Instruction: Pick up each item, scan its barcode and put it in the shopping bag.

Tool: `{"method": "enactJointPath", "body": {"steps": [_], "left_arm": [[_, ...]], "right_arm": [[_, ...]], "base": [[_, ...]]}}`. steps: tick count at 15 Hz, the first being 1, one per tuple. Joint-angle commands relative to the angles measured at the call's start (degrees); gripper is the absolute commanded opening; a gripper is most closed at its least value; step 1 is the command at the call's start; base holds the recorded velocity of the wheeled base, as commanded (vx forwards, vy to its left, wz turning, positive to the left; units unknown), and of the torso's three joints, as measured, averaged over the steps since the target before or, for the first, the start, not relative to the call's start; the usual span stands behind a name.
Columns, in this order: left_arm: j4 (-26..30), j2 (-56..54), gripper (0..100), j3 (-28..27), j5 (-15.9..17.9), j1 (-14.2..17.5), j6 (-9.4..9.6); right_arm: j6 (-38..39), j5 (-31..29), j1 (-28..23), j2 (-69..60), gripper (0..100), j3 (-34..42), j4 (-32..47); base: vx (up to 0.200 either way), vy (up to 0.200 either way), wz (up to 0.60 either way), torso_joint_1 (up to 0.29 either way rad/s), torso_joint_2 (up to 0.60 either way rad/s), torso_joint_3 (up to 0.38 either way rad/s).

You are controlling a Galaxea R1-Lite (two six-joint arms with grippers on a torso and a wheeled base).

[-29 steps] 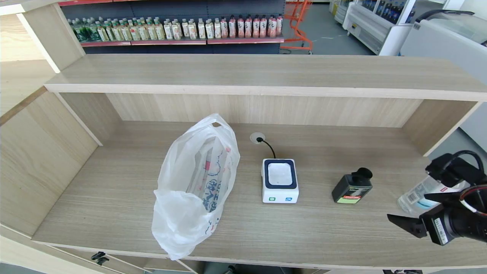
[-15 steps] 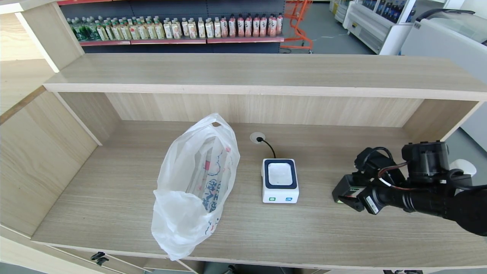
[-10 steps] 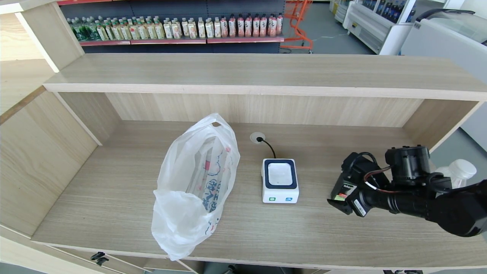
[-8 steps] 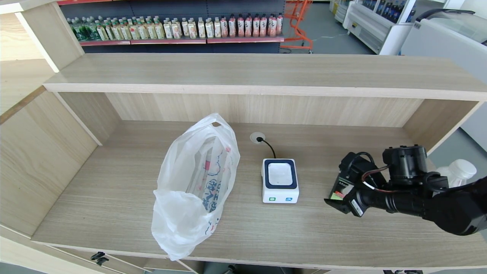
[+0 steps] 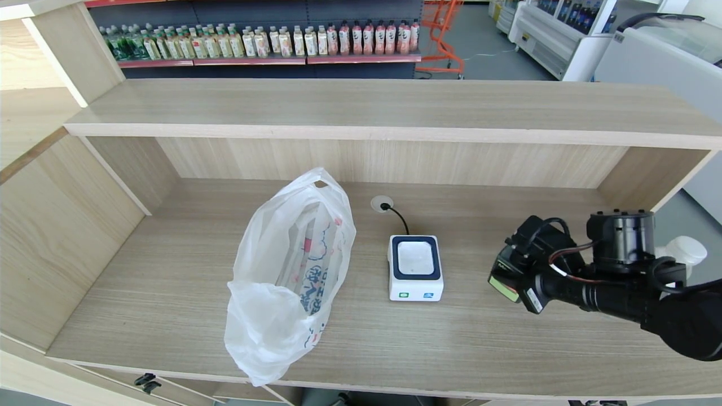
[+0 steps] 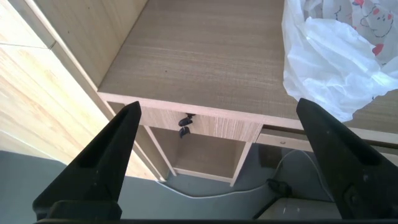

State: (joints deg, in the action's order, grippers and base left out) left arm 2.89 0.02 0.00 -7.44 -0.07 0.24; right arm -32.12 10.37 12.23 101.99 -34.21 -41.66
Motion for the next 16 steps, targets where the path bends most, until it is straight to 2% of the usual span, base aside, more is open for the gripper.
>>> {"method": "enactJointPath", "body": {"steps": [1,4,5,6,7,8,10,11,12,13,14,15,16], "left_arm": [[0.0,0.0,100,0.0,0.0,0.0,0.02],[0.0,0.0,100,0.0,0.0,0.0,0.02],[0.0,0.0,100,0.0,0.0,0.0,0.02],[0.0,0.0,100,0.0,0.0,0.0,0.02],[0.0,0.0,100,0.0,0.0,0.1,0.02],[0.0,0.0,100,0.0,0.0,0.0,0.02],[0.0,0.0,100,0.0,0.0,0.0,0.02],[0.0,0.0,100,0.0,0.0,0.1,0.02],[0.0,0.0,100,0.0,0.0,0.0,0.02],[0.0,0.0,100,0.0,0.0,0.0,0.02],[0.0,0.0,100,0.0,0.0,0.0,0.02],[0.0,0.0,100,0.0,0.0,0.0,0.02],[0.0,0.0,100,0.0,0.0,0.0,-0.07]], "right_arm": [[-0.1,-0.1,-1.8,-10.4,0,6.3,-4.3],[-4.5,-0.1,-4.1,-20.8,0,11.6,-7.7],[-11.9,0.0,-5.5,-24.7,0,11.7,-8.9],[-14.5,0.1,-5.7,-25.7,0,11.8,-10.0],[-25.2,2.4,-5.8,-28.2,0,12.2,-13.5],[-34.3,8.2,-6.1,-28.7,0,12.2,-15.8],[-55.7,27.4,-6.3,-26.3,0,12.2,-17.7],[-71.2,35.9,-5.9,-24.8,0,12.1,-16.7],[-85.8,40.4,-4.2,-23.5,0,12.2,-15.2],[-99.8,45.4,0.4,-21.7,0,12.0,-12.2],[-103.6,47.3,2.1,-21.0,0,12.0,-10.6],[-114.4,50.5,8.5,-18.6,0,11.5,-3.3],[-118.9,51.8,11.5,-17.1,0,10.7,0.7]], "base": [[0.000,0.000,0.00,0.000,0.00,0.000],[0.000,0.000,0.00,0.000,0.00,0.000],[0.000,0.000,0.00,0.000,0.00,0.000],[0.000,0.000,0.00,0.000,0.00,0.000],[0.000,0.000,0.00,0.000,0.00,0.000],[0.000,0.000,0.00,0.000,0.00,0.000],[0.000,0.000,0.00,0.000,0.00,0.000],[0.000,0.000,0.00,0.000,0.00,0.000],[0.000,0.000,0.00,0.000,0.00,0.000],[0.000,0.000,0.00,0.000,0.00,0.000],[0.000,0.000,0.00,0.000,0.00,0.000],[0.000,0.000,0.00,0.000,0.00,0.000],[0.000,0.000,0.00,0.000,0.00,0.000]]}}
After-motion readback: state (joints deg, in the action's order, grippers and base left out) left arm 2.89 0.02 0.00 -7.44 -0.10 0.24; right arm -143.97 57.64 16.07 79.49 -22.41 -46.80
